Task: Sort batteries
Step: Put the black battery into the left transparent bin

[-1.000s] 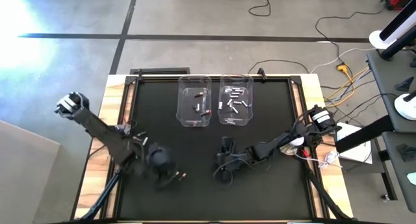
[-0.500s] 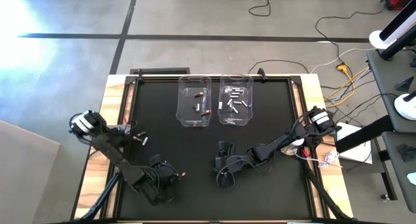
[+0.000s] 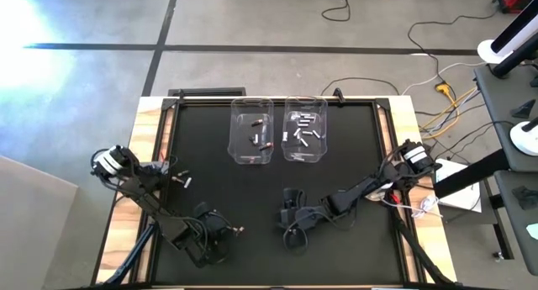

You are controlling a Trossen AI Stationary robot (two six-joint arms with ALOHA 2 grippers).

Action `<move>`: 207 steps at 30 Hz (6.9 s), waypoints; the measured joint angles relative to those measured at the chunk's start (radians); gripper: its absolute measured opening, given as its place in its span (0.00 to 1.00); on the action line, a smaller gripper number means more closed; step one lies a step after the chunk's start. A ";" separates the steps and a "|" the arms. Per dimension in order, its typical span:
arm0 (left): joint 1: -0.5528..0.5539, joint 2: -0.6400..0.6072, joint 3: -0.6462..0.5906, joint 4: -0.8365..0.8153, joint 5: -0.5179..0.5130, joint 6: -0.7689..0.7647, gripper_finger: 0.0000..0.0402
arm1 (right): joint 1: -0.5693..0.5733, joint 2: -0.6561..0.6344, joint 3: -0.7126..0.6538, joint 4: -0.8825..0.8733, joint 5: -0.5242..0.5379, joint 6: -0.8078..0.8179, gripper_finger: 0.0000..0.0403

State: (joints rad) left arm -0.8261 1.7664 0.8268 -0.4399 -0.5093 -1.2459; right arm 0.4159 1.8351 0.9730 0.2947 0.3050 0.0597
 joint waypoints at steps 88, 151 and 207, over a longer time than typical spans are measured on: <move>-0.080 0.174 0.306 -0.139 0.146 -0.057 0.41 | -0.078 0.684 0.971 -0.369 -0.492 -0.230 0.44; -0.081 0.174 0.304 -0.122 0.114 0.065 0.39 | -0.708 0.086 0.920 -0.995 -0.263 -0.114 0.07; -0.087 0.162 0.334 -0.138 -0.027 0.203 0.39 | -0.775 0.567 1.161 -1.101 -0.435 -0.177 0.19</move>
State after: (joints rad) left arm -0.9131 1.9288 1.1610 -0.5775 -0.5365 -1.0427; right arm -0.3591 2.4023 2.1341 -0.8067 -0.1303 -0.1170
